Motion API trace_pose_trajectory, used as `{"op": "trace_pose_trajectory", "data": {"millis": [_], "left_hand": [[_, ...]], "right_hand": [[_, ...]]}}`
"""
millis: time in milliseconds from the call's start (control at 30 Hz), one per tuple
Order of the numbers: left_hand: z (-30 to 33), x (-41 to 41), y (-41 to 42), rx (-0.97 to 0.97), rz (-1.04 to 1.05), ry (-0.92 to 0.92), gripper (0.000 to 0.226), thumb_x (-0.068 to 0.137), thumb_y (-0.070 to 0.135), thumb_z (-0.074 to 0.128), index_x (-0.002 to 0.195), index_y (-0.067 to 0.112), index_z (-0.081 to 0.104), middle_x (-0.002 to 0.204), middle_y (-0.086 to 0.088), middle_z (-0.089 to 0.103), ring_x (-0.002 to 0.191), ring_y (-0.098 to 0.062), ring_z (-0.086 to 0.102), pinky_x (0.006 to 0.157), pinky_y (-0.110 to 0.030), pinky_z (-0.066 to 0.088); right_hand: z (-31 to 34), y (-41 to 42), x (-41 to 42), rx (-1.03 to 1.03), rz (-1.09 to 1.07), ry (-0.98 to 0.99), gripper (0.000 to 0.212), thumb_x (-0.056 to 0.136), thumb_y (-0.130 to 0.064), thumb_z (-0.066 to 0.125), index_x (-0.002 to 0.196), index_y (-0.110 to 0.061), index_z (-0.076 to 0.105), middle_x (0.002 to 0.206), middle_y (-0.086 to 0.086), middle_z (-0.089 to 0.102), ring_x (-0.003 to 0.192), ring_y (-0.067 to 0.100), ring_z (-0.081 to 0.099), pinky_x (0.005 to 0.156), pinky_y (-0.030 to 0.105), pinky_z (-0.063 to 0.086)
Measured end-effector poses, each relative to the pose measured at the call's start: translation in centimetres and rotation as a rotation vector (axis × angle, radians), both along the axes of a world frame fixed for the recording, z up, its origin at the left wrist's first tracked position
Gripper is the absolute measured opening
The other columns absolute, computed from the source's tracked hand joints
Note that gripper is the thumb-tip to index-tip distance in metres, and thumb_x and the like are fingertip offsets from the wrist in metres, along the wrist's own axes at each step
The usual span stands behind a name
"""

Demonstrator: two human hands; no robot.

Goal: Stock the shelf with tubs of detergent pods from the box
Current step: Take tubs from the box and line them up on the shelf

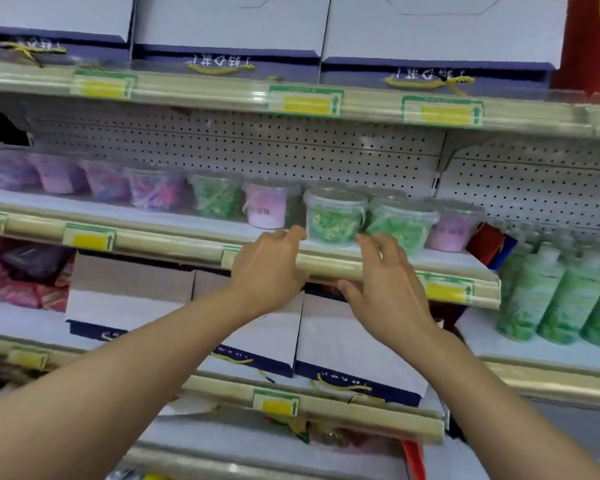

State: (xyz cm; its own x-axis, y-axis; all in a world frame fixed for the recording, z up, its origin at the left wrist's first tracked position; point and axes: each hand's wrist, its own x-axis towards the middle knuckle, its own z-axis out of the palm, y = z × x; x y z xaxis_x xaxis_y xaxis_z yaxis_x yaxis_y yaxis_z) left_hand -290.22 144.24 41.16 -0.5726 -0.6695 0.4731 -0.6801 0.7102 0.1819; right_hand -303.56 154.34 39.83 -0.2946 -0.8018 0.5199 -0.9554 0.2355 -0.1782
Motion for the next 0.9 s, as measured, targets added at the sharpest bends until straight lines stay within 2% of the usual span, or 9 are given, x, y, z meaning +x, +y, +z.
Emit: {"op": "trace_pose_trajectory", "data": {"millis": [133, 267, 400, 500, 600, 700, 767, 900], "left_hand": [[-4.4, 4.4, 1.5, 0.186, -0.062, -0.071, 0.047, 0.091, 0.031, 0.056, 0.134, 0.023, 0.038, 0.125, 0.0, 0.058, 0.112, -0.024, 0.054, 0.078, -0.031, 0.044], [-10.7, 9.2, 1.5, 0.314, -0.066, -0.212, 0.043, 0.091, 0.035, 0.053, 0.132, 0.026, 0.041, 0.125, 0.002, 0.058, 0.113, -0.022, 0.054, 0.076, -0.031, 0.042], [-17.8, 13.5, 1.6, 0.466, -0.066, -0.301, 0.038, 0.089, 0.038, 0.054, 0.124, 0.024, 0.046, 0.122, -0.001, 0.059, 0.111, -0.024, 0.055, 0.085, -0.036, 0.048], [-23.5, 16.2, 2.3, 0.582, -0.049, -0.362, 0.038, 0.09, 0.04, 0.054, 0.124, 0.026, 0.047, 0.123, -0.001, 0.058, 0.111, -0.024, 0.055, 0.084, -0.035, 0.047], [-29.0, 18.9, 3.3, 0.674, -0.038, -0.384, 0.036, 0.089, 0.038, 0.056, 0.123, 0.025, 0.049, 0.124, -0.001, 0.058, 0.115, -0.023, 0.054, 0.087, -0.033, 0.046], [-34.6, 21.6, 4.5, 0.805, 0.029, -0.427, 0.036, 0.088, 0.036, 0.056, 0.123, 0.027, 0.05, 0.125, -0.001, 0.057, 0.117, -0.024, 0.054, 0.093, -0.034, 0.045], [-38.1, 23.0, 5.3, 0.872, 0.065, -0.489, 0.034, 0.088, 0.036, 0.054, 0.119, 0.021, 0.051, 0.123, -0.007, 0.061, 0.114, -0.029, 0.056, 0.091, -0.036, 0.047], [-44.9, 24.8, 6.8, 1.026, 0.155, -0.543, 0.062, 0.073, 0.049, 0.037, 0.127, 0.021, 0.05, 0.126, -0.006, 0.061, 0.116, -0.03, 0.057, 0.095, -0.037, 0.047]], "right_hand": [[-4.6, 1.0, 3.9, 0.11, 0.01, -0.044, 0.06, 0.093, -0.033, 0.053, 0.143, -0.014, 0.027, 0.146, 0.01, 0.028, 0.132, 0.027, 0.031, 0.104, 0.033, 0.031], [-10.8, 1.9, 7.9, 0.273, 0.026, -0.138, 0.053, 0.092, -0.027, 0.055, 0.139, -0.013, 0.035, 0.143, 0.009, 0.034, 0.128, 0.027, 0.038, 0.095, 0.036, 0.04], [-17.4, 2.9, 11.0, 0.432, 0.002, -0.222, 0.052, 0.088, -0.026, 0.057, 0.135, -0.014, 0.039, 0.136, 0.01, 0.039, 0.124, 0.03, 0.042, 0.093, 0.037, 0.042], [-22.7, 3.8, 13.0, 0.544, -0.025, -0.291, 0.055, 0.088, -0.026, 0.057, 0.137, -0.016, 0.035, 0.134, 0.009, 0.038, 0.123, 0.03, 0.043, 0.092, 0.039, 0.044], [-28.0, 4.8, 14.6, 0.648, -0.038, -0.336, 0.05, 0.089, -0.027, 0.055, 0.134, -0.014, 0.037, 0.13, 0.009, 0.04, 0.12, 0.029, 0.045, 0.088, 0.036, 0.043], [-33.3, 5.8, 15.9, 0.751, -0.029, -0.398, 0.056, 0.087, -0.027, 0.057, 0.137, -0.012, 0.036, 0.133, 0.012, 0.042, 0.121, 0.032, 0.045, 0.093, 0.039, 0.044], [-36.9, 6.4, 16.3, 0.804, -0.025, -0.427, 0.049, 0.087, -0.025, 0.056, 0.132, -0.01, 0.042, 0.13, 0.013, 0.043, 0.12, 0.031, 0.046, 0.094, 0.038, 0.043], [-44.2, 7.2, 16.3, 0.888, 0.013, -0.455, 0.045, 0.083, -0.022, 0.058, 0.125, -0.009, 0.048, 0.126, 0.015, 0.05, 0.117, 0.034, 0.049, 0.099, 0.041, 0.039]]}}
